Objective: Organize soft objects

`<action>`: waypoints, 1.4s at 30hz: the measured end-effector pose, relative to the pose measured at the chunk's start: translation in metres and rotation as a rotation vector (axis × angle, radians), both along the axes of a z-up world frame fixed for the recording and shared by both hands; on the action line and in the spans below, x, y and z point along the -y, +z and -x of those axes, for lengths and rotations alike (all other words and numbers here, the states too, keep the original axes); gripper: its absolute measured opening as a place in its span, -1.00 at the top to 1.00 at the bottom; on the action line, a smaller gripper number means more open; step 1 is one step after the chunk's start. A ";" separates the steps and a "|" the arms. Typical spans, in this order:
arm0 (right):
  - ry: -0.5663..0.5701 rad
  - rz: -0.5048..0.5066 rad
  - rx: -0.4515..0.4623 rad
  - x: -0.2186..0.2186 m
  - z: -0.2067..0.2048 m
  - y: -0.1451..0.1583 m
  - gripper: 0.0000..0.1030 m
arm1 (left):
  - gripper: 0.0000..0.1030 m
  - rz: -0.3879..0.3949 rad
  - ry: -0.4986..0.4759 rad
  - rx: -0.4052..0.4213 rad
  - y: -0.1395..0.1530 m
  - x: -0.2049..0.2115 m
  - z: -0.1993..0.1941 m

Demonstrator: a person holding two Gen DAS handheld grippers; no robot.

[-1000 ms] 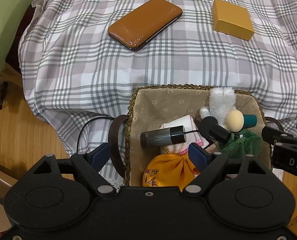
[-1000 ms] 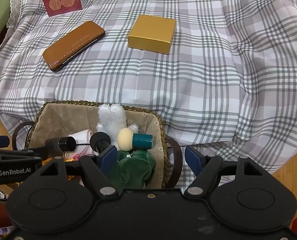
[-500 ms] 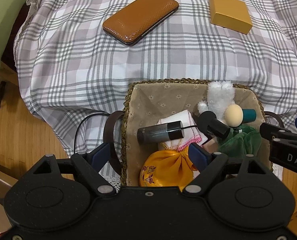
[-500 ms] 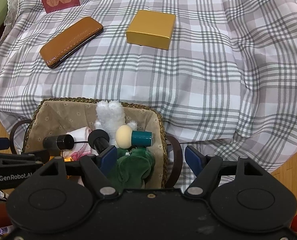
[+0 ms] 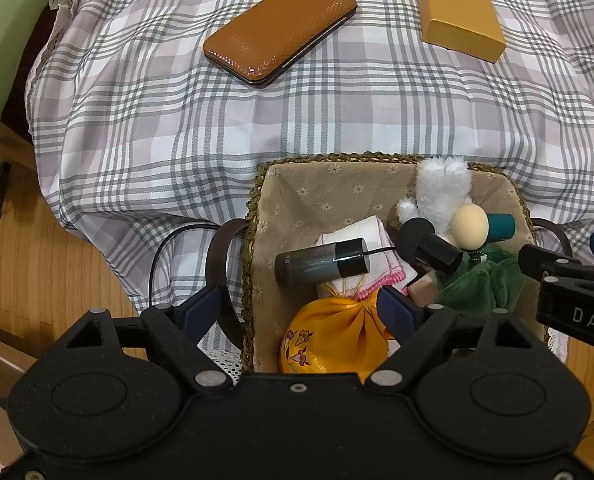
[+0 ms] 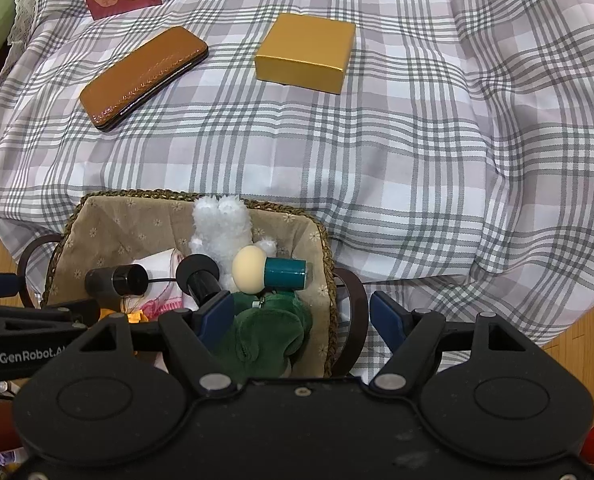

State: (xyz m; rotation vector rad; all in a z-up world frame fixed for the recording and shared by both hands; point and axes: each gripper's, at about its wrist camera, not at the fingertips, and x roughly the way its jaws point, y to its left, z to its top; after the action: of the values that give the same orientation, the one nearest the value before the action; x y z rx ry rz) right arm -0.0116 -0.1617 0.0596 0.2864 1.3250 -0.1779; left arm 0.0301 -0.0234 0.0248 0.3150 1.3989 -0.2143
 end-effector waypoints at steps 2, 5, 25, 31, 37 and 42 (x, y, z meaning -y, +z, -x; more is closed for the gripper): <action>0.001 -0.001 -0.001 0.000 0.000 0.000 -0.42 | -0.60 0.000 -0.001 0.000 0.000 0.000 0.000; 0.001 -0.002 -0.003 -0.001 0.000 -0.001 -0.42 | -0.61 -0.002 -0.002 -0.001 0.000 0.000 0.000; 0.008 0.002 -0.010 0.000 -0.006 -0.002 -0.42 | -0.62 -0.006 -0.008 -0.014 -0.003 0.000 -0.002; 0.012 -0.004 -0.018 -0.002 -0.008 -0.004 -0.43 | -0.63 -0.008 -0.011 -0.013 -0.003 0.000 -0.002; 0.013 -0.007 -0.022 -0.002 -0.007 -0.006 -0.42 | -0.64 -0.009 -0.016 -0.011 -0.003 0.000 -0.001; 0.016 -0.009 -0.023 -0.003 -0.007 -0.007 -0.42 | -0.64 -0.008 -0.016 -0.010 -0.003 0.000 -0.001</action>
State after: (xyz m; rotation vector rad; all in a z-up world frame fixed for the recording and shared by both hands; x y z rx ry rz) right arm -0.0050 -0.1592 0.0528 0.2821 1.3509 -0.1628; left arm 0.0313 -0.0235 0.0216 0.3327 1.4080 -0.2236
